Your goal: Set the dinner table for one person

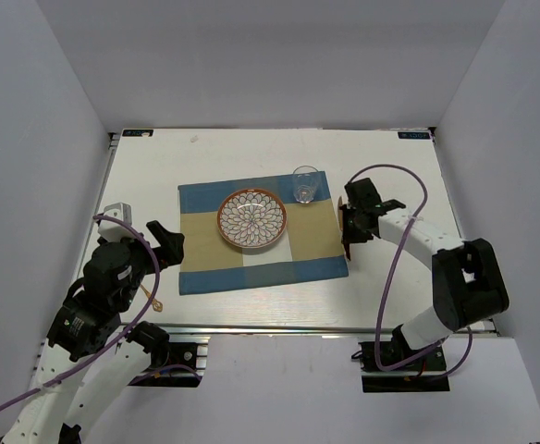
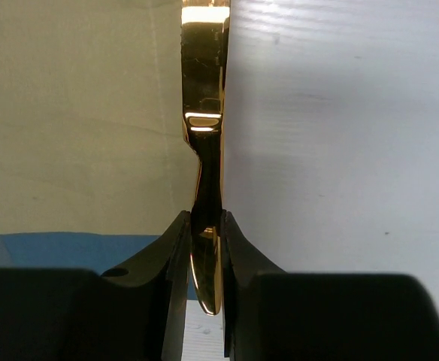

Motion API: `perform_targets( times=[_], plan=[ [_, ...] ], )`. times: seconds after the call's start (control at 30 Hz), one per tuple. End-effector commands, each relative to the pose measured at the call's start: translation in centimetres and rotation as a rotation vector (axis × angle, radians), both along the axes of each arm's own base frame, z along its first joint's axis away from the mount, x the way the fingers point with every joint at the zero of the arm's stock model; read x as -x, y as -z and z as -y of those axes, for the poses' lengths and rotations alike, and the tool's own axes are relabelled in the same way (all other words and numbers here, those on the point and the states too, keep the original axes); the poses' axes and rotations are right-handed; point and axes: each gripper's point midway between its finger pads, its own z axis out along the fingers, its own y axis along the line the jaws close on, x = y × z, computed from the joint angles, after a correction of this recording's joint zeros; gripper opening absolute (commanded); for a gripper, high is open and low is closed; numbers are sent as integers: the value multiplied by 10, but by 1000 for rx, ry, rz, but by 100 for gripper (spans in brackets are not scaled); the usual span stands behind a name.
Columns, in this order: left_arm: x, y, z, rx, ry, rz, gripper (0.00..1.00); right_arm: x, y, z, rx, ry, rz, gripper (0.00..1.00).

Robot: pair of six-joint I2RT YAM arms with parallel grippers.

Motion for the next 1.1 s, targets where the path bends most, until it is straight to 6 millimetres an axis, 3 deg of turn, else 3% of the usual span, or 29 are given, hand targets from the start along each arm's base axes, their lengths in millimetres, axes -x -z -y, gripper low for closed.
perform_targets(
  times=[0.0, 0.43, 0.67, 1.07],
  plan=[
    [1, -4, 0, 7, 4, 17, 98, -6, -3, -15, 7, -42, 11, 0],
    [2, -6, -1, 12, 2, 25, 98, -10, 12, -56, 22, -99, 5, 0],
    [3, -7, -2, 14, 1, 30, 98, -9, 29, -53, 51, -47, -30, 0],
    [3, -7, -1, 16, 4, 31, 98, -5, 33, -43, 81, -6, -31, 0]
  ],
)
